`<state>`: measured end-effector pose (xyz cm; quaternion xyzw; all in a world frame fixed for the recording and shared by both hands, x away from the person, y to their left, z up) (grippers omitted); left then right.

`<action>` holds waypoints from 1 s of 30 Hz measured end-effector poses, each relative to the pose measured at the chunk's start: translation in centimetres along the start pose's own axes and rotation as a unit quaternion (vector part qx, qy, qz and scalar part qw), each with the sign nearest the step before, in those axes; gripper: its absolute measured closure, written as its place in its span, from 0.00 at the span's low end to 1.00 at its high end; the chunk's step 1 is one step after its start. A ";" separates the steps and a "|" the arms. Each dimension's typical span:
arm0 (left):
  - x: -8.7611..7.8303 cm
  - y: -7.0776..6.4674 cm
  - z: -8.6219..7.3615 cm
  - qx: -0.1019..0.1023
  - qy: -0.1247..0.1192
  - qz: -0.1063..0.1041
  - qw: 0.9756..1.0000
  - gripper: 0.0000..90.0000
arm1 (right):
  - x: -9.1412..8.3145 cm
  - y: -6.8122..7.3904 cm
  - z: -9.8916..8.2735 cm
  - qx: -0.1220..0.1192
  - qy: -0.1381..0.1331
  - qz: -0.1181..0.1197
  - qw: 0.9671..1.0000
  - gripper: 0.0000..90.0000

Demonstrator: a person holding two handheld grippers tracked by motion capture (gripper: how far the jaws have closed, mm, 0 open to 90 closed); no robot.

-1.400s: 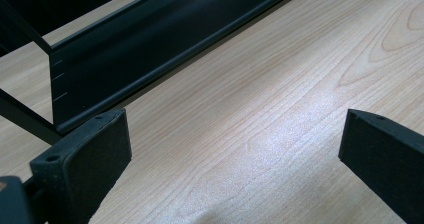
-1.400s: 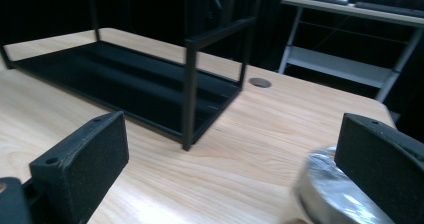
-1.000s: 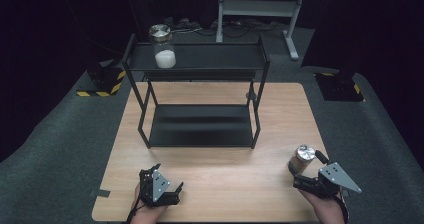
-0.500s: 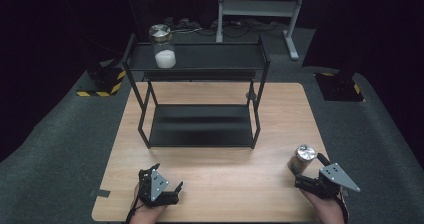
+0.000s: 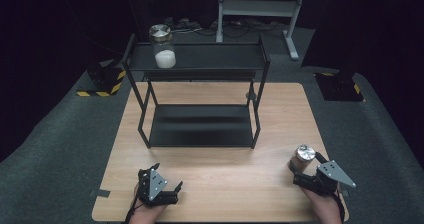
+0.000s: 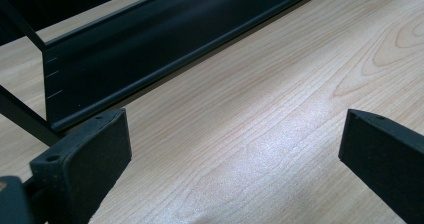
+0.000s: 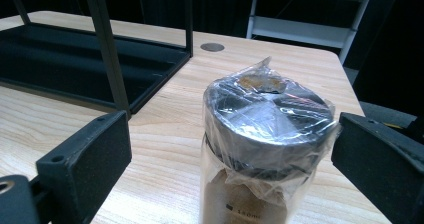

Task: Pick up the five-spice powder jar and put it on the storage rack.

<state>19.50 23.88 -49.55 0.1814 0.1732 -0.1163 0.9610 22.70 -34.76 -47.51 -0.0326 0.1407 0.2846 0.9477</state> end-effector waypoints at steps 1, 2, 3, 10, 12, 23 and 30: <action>0.0 0.0 0.0 -0.002 -0.001 0.000 1.000 0.01 | 0.1 0.0 0.0 0.002 0.000 0.000 1.000 0.04; 0.0 0.0 0.0 -0.003 -0.001 0.000 1.000 0.01 | 0.3 -0.1 -0.1 0.005 0.000 -0.001 1.000 0.04; 0.0 0.1 0.0 -0.004 -0.001 0.000 1.000 0.01 | 0.4 -0.1 -0.2 0.009 -0.002 -0.001 1.000 0.04; 0.0 0.0 -0.1 -0.004 -0.002 0.001 1.000 0.01 | 1.0 -0.3 -0.3 0.012 -0.004 -0.011 1.000 0.13; 0.0 0.0 -0.1 -0.004 -0.002 0.001 1.000 0.01 | 1.1 -0.3 -0.3 0.010 -0.005 -0.015 1.000 0.16; 0.0 0.1 -0.2 -0.009 -0.004 0.000 1.000 0.01 | 1.6 -0.4 -0.8 0.006 -0.018 -0.027 0.999 0.31; -0.1 0.1 -0.2 -0.008 -0.005 0.001 1.000 0.01 | 1.6 -0.6 -1.1 0.008 -0.027 -0.027 0.999 0.36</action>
Point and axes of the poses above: each handheld gripper's, and its own axes: x roughly forward along the jaws, z roughly out of its top, y roughly to its left, the point moved 3 cm from there along x, roughly forward along the jaws, and after that the axes turned 14 degrees about z, right-handed, at the moved point
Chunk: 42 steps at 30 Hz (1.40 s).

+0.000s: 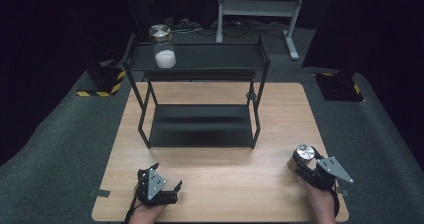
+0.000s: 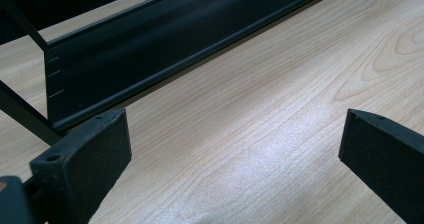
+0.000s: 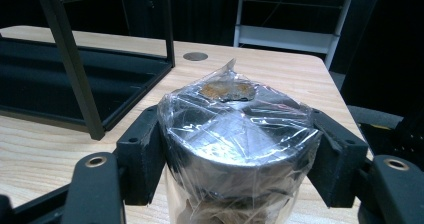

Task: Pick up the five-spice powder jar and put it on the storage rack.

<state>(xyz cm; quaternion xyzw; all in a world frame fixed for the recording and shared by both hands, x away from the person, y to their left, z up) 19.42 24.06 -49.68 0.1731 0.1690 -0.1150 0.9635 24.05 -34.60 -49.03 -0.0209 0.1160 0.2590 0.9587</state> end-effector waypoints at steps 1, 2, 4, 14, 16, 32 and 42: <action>0.0 0.0 0.0 0.000 0.000 0.000 1.000 0.01 | 0.0 0.0 -0.1 0.000 -0.001 0.000 1.000 0.37; 0.0 0.0 0.0 0.000 0.000 0.000 1.000 0.01 | 0.0 0.0 -0.1 0.001 -0.003 0.001 1.000 0.37; 0.0 0.1 -0.1 -0.002 -0.001 -0.001 1.000 0.01 | 0.0 0.0 -0.1 0.001 -0.004 0.000 1.000 0.37; 0.0 0.2 -0.2 -0.008 -0.003 -0.003 1.000 0.01 | -0.1 0.6 0.9 -0.014 -0.003 0.014 1.000 0.38; 0.0 0.2 -0.2 -0.008 -0.003 -0.003 1.000 0.01 | -0.2 1.0 1.3 -0.021 -0.008 0.023 0.999 0.38; 0.0 0.6 -0.3 -0.014 -0.007 -0.010 1.000 0.01 | 0.0 4.6 4.6 -0.045 -0.039 0.086 0.995 0.38; -0.1 0.7 -0.4 -0.018 -0.008 -0.014 1.000 0.01 | 0.8 6.9 6.7 -0.061 -0.044 0.122 0.990 0.38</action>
Point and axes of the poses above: each handheld gripper's, and its own axes: x roughly forward along the jaws, z roughly out of its top, y roughly to its left, the point moved 3 cm from there along x, roughly forward along the jaws, and after that the axes turned 14 degrees about z, right-handed, at the moved point
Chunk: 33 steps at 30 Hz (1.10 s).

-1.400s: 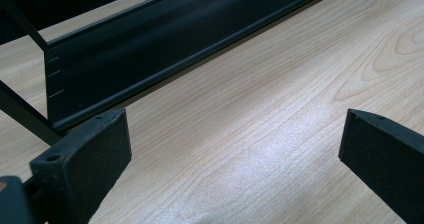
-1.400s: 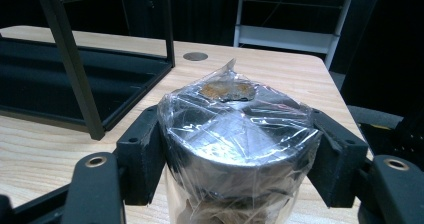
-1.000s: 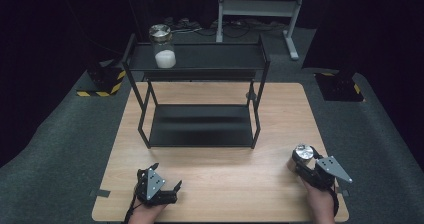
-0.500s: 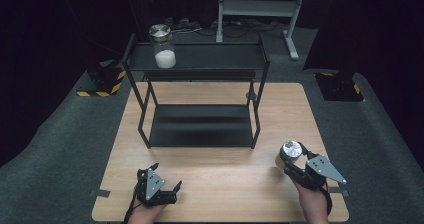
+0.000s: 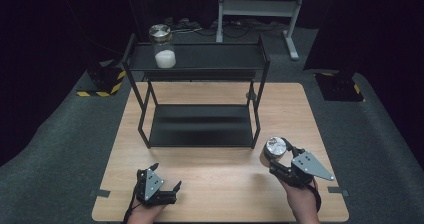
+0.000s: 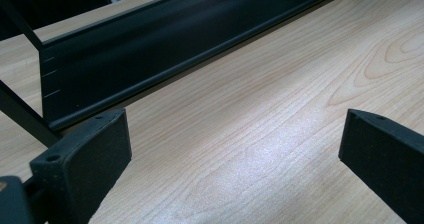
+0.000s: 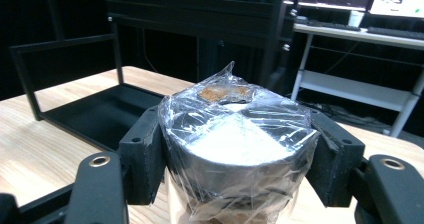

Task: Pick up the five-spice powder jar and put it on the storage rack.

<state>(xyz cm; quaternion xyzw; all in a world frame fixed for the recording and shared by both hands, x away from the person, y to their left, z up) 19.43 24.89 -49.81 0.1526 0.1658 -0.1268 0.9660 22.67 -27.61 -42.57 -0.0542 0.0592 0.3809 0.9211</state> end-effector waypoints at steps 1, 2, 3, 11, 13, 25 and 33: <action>0.0 0.0 0.0 0.000 0.000 -0.001 1.000 0.01 | 0.2 0.1 0.1 0.000 -0.001 0.003 1.000 0.38; 0.0 0.0 0.0 -0.001 -0.001 -0.001 1.000 0.01 | 0.3 0.2 0.3 -0.001 -0.001 0.007 1.000 0.38; 0.0 0.1 0.0 -0.001 -0.001 -0.001 1.000 0.01 | 0.5 0.3 0.4 -0.002 -0.002 0.009 1.000 0.38; 0.0 0.2 -0.1 -0.007 -0.002 -0.003 1.000 0.01 | 2.2 1.2 1.6 -0.005 -0.011 0.032 0.999 0.38; 0.0 0.2 -0.1 -0.007 -0.002 -0.004 1.000 0.01 | 2.6 1.4 1.9 -0.004 -0.012 0.036 0.999 0.38; -0.1 0.3 -0.2 -0.008 -0.005 -0.006 1.000 0.01 | 4.6 1.9 3.8 0.001 -0.025 0.054 0.998 0.38; -0.1 0.4 -0.3 -0.009 -0.009 -0.007 1.000 0.01 | 6.0 1.8 4.9 0.006 -0.032 0.060 0.998 0.38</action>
Point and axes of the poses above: each handheld gripper's, and its own axes: x roughly forward along the jaws, z roughly out of its top, y roughly to its left, the point moved 3 cm from there along x, roughly forward along the jaws, and after that the axes turned 14 degrees about z, right-handed, at the moved point
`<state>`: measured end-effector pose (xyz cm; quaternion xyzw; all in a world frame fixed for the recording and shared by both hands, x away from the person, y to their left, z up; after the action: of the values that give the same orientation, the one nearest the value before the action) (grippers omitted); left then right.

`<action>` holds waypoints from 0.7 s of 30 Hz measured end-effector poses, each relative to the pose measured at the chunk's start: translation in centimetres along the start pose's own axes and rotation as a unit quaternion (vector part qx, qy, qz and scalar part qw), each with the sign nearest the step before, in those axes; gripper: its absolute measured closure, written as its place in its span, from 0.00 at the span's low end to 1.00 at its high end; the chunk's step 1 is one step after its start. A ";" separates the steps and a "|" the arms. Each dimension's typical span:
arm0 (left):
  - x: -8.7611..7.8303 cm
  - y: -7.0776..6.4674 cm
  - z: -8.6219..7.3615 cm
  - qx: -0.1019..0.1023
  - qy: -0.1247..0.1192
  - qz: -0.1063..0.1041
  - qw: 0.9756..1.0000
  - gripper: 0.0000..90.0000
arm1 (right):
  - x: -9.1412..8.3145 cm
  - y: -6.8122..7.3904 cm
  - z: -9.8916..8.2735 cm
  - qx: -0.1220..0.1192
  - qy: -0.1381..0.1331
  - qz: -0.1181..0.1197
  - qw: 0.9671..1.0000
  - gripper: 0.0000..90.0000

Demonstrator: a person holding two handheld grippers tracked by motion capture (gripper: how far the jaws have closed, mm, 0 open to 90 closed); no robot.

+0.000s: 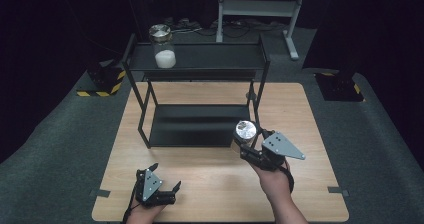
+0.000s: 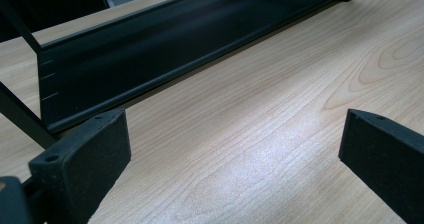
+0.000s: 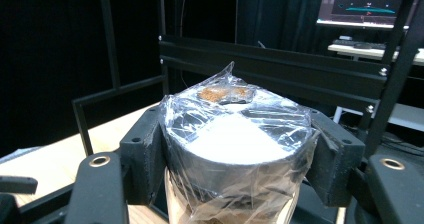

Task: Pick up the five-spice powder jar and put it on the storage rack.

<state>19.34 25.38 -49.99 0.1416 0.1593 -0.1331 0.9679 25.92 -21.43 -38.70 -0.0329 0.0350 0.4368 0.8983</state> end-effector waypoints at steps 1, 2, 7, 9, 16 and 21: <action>0.0 0.0 0.0 -0.002 0.000 0.000 1.000 0.01 | 0.2 -0.1 0.1 0.002 -0.002 0.001 1.000 0.38; 0.0 0.1 0.0 -0.005 0.000 0.000 1.000 0.00 | 0.4 -0.2 0.2 0.004 -0.003 0.001 1.000 0.38; 0.0 0.1 -0.1 -0.008 -0.001 0.000 1.000 0.00 | 1.3 -0.8 1.0 0.005 -0.009 0.000 1.000 0.38; 0.0 0.1 -0.1 -0.008 -0.001 0.001 1.000 0.00 | 1.5 -0.9 1.3 0.003 -0.010 -0.001 1.000 0.38; -0.2 0.0 -0.2 -0.007 -0.004 0.003 1.000 0.00 | 2.1 -1.4 2.6 -0.003 -0.017 -0.003 1.000 0.38; -0.1 0.1 -0.2 -0.013 -0.003 0.002 1.000 0.00 | 2.3 -1.7 3.8 -0.012 -0.024 -0.004 1.000 0.38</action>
<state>19.19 25.57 -50.12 0.1287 0.1574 -0.1293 0.9705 28.80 -20.35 -35.12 -0.0331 0.0083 0.4345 0.9000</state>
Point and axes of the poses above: each handheld gripper's, and its own axes: x roughly forward along the jaws, z roughly out of its top, y roughly to its left, the point moved 3 cm from there along x, roughly forward along the jaws, and after that the axes turned 14 degrees about z, right-handed, at the moved point
